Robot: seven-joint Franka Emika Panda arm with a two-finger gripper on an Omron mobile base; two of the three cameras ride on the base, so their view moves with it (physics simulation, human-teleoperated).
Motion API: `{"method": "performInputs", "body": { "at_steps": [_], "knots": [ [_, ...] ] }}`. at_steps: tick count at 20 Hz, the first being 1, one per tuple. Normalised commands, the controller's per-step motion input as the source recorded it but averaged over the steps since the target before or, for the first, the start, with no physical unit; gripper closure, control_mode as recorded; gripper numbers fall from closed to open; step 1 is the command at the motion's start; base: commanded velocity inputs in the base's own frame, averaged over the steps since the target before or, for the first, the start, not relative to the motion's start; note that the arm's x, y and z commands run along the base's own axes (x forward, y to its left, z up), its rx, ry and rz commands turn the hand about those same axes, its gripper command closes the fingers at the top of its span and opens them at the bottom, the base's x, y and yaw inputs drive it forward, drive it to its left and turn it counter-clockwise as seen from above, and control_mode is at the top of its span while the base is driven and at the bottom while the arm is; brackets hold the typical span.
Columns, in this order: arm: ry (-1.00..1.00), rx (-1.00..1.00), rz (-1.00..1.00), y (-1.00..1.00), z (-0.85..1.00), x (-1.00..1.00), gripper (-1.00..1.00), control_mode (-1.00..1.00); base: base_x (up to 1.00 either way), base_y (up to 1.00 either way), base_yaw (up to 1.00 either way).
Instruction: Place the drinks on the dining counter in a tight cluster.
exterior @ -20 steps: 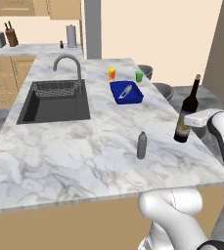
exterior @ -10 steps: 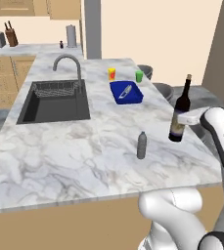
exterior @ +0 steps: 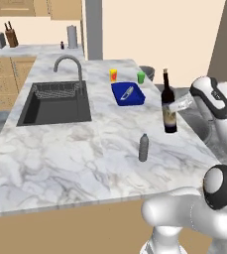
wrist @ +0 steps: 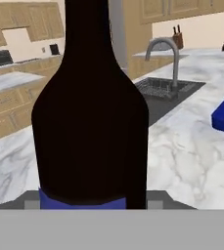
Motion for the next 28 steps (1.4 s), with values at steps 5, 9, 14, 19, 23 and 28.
{"method": "performInputs", "body": {
  "at_steps": [5, 9, 14, 19, 23, 28],
  "knots": [
    [-0.01, 0.00, 0.00, 0.00, -0.20, 0.47, 1.00, -1.00, 0.00, 0.00, 0.00],
    [-0.13, 0.08, 0.00, 0.00, -0.63, 0.01, 1.00, -1.00, 0.00, 0.00, 0.00],
    [-0.14, 0.12, 0.00, -0.01, -0.54, 0.00, 1.00, -1.00, 0.00, 0.00, 0.00],
    [-0.17, 0.02, 0.01, 0.00, -0.44, 0.00, 1.00, -1.00, 0.00, 0.00, 0.00],
    [-0.11, -0.04, 0.05, 0.00, -0.06, 0.09, 1.00, -1.00, 0.00, 0.00, 0.00],
    [-0.03, -0.08, 0.08, 0.00, -0.21, 0.03, 1.00, -1.00, 0.00, 0.00, 0.00]
  ]
}}
